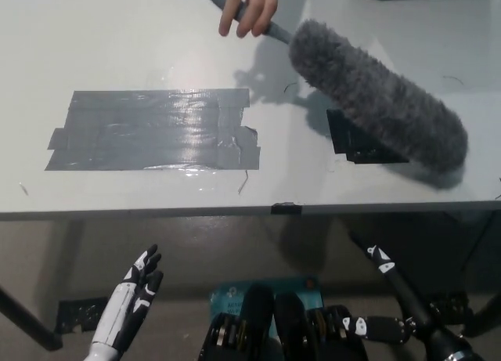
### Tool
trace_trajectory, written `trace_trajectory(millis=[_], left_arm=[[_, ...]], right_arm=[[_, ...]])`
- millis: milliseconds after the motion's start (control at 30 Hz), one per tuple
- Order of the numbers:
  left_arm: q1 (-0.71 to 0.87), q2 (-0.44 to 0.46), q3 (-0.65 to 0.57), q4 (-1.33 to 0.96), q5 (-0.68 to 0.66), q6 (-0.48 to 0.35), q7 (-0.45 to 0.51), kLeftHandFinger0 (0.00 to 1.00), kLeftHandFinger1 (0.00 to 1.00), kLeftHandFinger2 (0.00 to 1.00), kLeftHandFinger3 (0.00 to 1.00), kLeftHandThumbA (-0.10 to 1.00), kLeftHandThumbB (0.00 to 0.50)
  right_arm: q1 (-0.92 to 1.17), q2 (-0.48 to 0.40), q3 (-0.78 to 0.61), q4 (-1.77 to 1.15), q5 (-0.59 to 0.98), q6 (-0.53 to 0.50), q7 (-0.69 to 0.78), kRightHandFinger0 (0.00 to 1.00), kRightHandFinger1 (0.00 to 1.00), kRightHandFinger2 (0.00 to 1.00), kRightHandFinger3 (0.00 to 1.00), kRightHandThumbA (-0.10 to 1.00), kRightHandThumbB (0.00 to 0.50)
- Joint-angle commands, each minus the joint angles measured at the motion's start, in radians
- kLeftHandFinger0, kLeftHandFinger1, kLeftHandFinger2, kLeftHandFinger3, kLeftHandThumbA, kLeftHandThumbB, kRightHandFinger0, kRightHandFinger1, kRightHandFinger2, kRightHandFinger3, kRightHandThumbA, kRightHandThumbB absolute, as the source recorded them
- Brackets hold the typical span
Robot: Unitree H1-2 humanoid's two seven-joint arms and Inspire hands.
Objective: A person hands a grey duster to the robot and the robot grabs it with its right hand and places it on the black marked spot infron tof it on the desk
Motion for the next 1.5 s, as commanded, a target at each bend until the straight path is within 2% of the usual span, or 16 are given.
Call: trace_trajectory(millis=[0,67,133,233,267,300,600,733,900,1033,1267,1467], left_arm=[[-0.007,0.004,0.001,-0.030,0.007,-0.037,0.010,1.00,1.00,1.00,1.00,1.00,0.110],[-0.010,0.003,0.002,-0.027,0.006,-0.038,0.010,1.00,1.00,1.00,1.00,1.00,0.107],[-0.008,0.004,0.003,-0.028,0.006,-0.038,0.010,1.00,1.00,1.00,1.00,0.99,0.110],[-0.005,0.001,0.000,-0.026,0.005,-0.037,0.008,1.00,1.00,1.00,1.00,0.99,0.109],[-0.005,0.002,-0.001,-0.028,0.007,-0.031,0.006,1.00,1.00,1.00,1.00,0.99,0.109],[-0.003,0.002,-0.002,-0.029,0.007,-0.030,0.005,1.00,1.00,1.00,1.00,0.99,0.108],[-0.010,0.002,-0.005,-0.028,0.014,-0.034,0.010,1.00,1.00,1.00,1.00,1.00,0.116],[-0.012,0.003,-0.006,-0.027,0.013,-0.036,0.009,1.00,1.00,1.00,1.00,1.00,0.115],[-0.018,0.007,-0.008,-0.032,0.016,-0.030,0.006,1.00,1.00,1.00,1.00,1.00,0.106],[-0.021,0.008,-0.006,-0.029,0.003,-0.037,0.001,1.00,1.00,1.00,1.00,1.00,0.105],[-0.028,0.009,-0.007,-0.026,0.005,-0.036,0.001,1.00,1.00,1.00,1.00,1.00,0.103],[-0.030,0.008,-0.008,-0.027,0.000,-0.028,-0.004,1.00,1.00,1.00,1.00,0.98,0.106]], right_arm=[[-0.008,0.042,-0.024,-0.137,-0.126,-0.057,-0.123,1.00,1.00,1.00,1.00,1.00,0.285],[-0.023,0.065,-0.041,-0.282,-0.273,0.027,-0.154,1.00,1.00,1.00,1.00,0.96,0.292],[-0.054,0.083,-0.049,-0.384,-0.455,0.087,-0.160,1.00,1.00,1.00,1.00,1.00,0.330],[-0.122,0.109,-0.067,-0.492,-0.572,0.155,-0.106,1.00,1.00,1.00,1.00,0.97,0.364],[-0.175,0.114,-0.071,-0.499,-0.622,0.178,-0.092,1.00,1.00,1.00,1.00,0.99,0.394],[-0.222,0.116,-0.074,-0.495,-0.651,0.204,-0.076,1.00,1.00,1.00,1.00,1.00,0.398],[-0.491,0.093,-0.062,-0.289,-0.683,0.320,-0.061,1.00,1.00,1.00,1.00,1.00,0.372],[-0.597,0.088,-0.048,-0.128,-0.688,0.350,-0.102,1.00,1.00,1.00,1.00,1.00,0.420],[-0.691,0.093,-0.033,0.017,-0.689,0.396,-0.117,1.00,1.00,1.00,1.00,1.00,0.418],[-0.741,0.099,-0.026,0.109,-0.678,0.422,-0.130,1.00,1.00,1.00,1.00,1.00,0.440],[-0.822,0.112,-0.004,0.322,-0.642,0.423,-0.170,1.00,1.00,1.00,1.00,1.00,0.450],[-0.846,0.122,0.037,0.433,-0.620,0.454,-0.141,1.00,1.00,1.00,1.00,1.00,0.466]])
